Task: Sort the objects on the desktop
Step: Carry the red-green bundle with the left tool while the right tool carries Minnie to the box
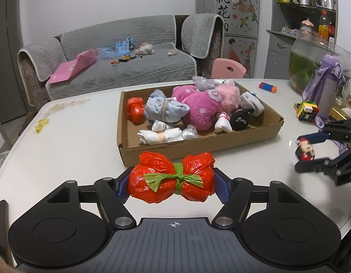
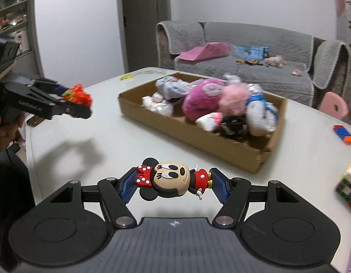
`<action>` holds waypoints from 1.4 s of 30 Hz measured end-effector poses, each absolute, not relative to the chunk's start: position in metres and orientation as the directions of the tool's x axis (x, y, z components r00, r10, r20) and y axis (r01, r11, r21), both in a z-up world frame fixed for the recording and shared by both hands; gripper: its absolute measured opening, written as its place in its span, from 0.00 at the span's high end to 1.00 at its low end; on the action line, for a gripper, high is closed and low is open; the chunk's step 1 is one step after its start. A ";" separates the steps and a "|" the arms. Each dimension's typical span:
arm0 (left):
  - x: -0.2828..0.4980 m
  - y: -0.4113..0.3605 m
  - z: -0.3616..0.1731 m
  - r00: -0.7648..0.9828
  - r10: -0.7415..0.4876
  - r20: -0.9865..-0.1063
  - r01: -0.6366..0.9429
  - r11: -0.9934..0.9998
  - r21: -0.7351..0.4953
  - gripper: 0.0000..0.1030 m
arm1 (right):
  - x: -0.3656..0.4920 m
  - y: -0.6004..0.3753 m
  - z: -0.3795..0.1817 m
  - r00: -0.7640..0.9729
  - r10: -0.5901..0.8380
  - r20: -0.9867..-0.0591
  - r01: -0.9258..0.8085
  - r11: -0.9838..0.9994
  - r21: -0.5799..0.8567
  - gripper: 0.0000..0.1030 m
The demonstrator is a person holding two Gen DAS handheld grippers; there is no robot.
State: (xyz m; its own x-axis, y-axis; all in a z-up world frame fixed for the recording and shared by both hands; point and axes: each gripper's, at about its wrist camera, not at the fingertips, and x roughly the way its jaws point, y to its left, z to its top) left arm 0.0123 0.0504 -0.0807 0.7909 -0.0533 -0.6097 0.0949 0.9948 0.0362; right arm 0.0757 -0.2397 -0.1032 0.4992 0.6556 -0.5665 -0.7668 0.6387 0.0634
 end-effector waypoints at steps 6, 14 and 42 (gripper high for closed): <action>0.022 0.057 -0.061 0.807 -0.047 -0.589 0.095 0.994 0.052 0.27 | 0.090 -0.251 -0.078 0.555 0.629 -0.545 -0.740 0.672 0.022 0.38; 0.082 0.069 -0.024 0.831 -0.030 -0.556 0.080 0.995 0.065 0.27 | 0.135 -0.246 -0.030 0.612 0.622 -0.488 -0.713 0.701 0.000 0.38; 0.262 0.081 -0.091 0.711 -0.047 -0.702 0.098 0.995 0.032 0.27 | 0.252 -0.128 -0.077 0.560 0.531 -0.636 -0.745 0.658 -0.107 0.38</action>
